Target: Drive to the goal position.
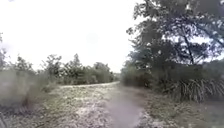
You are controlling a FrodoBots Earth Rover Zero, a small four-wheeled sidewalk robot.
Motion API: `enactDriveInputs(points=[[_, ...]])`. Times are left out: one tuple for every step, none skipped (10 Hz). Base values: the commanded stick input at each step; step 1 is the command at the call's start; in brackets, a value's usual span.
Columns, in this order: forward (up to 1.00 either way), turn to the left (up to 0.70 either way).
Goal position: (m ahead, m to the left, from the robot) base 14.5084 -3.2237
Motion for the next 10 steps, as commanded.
enactDriveInputs(points=[[0.70, 0.05], [0.70, 0.00], [0.70, 0.00], [0.70, 0.00], [0.70, 0.00], [0.70, 0.00], [0.70, 0.00], [0.70, 0.00], [0.70, 0.00], [0.70, 0.00]])
